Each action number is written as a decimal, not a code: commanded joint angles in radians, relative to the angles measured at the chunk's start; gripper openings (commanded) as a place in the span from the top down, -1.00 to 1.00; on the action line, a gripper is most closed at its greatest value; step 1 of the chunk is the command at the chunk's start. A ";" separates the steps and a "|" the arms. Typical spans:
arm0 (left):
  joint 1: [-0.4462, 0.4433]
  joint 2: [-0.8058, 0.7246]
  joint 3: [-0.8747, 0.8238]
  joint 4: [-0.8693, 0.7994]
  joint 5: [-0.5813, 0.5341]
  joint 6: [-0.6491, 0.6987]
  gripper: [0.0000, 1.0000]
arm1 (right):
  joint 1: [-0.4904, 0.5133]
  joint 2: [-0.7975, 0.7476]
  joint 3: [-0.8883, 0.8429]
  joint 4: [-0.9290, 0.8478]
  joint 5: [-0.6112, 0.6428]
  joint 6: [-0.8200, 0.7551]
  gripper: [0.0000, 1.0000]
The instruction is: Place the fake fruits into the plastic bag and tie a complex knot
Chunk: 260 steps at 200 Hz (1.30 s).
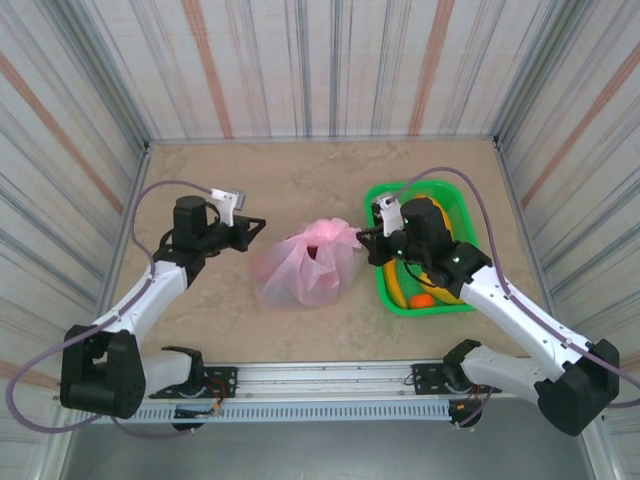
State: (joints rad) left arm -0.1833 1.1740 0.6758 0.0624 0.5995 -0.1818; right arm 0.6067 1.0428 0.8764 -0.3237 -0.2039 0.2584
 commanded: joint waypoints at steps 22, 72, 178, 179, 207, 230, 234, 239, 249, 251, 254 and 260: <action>0.036 -0.085 -0.082 0.046 -0.063 -0.045 1.00 | -0.037 -0.027 -0.050 -0.032 -0.029 0.042 0.92; 0.036 -0.114 -0.020 -0.028 -0.003 -0.050 1.00 | -0.036 -0.046 -0.063 0.046 -0.124 0.038 0.77; 0.051 -0.211 0.031 -0.127 -0.030 -0.013 0.69 | -0.025 -0.058 0.243 -0.311 -0.128 -0.443 -0.63; 0.051 -0.211 0.031 -0.127 -0.030 -0.014 0.69 | -0.022 -0.045 0.250 -0.313 -0.125 -0.447 -0.63; 0.052 -0.205 0.031 -0.124 -0.015 -0.014 0.67 | 0.058 0.102 0.388 -0.376 -0.052 -0.624 -1.00; 0.053 -0.203 0.029 -0.122 -0.007 -0.012 0.67 | 0.092 0.220 0.486 -0.416 -0.028 -0.753 -0.98; 0.053 -0.203 0.030 -0.123 -0.006 -0.011 0.66 | 0.097 0.240 0.502 -0.422 -0.024 -0.770 -0.98; 0.053 -0.202 0.030 -0.124 -0.006 -0.009 0.66 | 0.104 0.263 0.521 -0.430 -0.018 -0.794 -0.98; 0.053 -0.203 0.030 -0.128 -0.007 -0.006 0.66 | 0.124 0.305 0.553 -0.443 -0.004 -0.844 -0.98; 0.053 -0.204 0.031 -0.128 -0.007 -0.005 0.66 | 0.128 0.314 0.559 -0.445 -0.002 -0.854 -0.98; 0.052 -0.205 0.031 -0.129 -0.006 -0.002 0.66 | 0.133 0.324 0.566 -0.450 0.000 -0.870 -0.98; 0.054 -0.206 0.030 -0.131 -0.006 -0.001 0.66 | 0.143 0.348 0.582 -0.459 0.002 -0.895 -0.98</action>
State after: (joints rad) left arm -0.1383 0.9779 0.6807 -0.0528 0.5758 -0.2073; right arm 0.7113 1.3216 1.3895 -0.6956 -0.2440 -0.4484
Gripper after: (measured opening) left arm 0.170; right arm 0.990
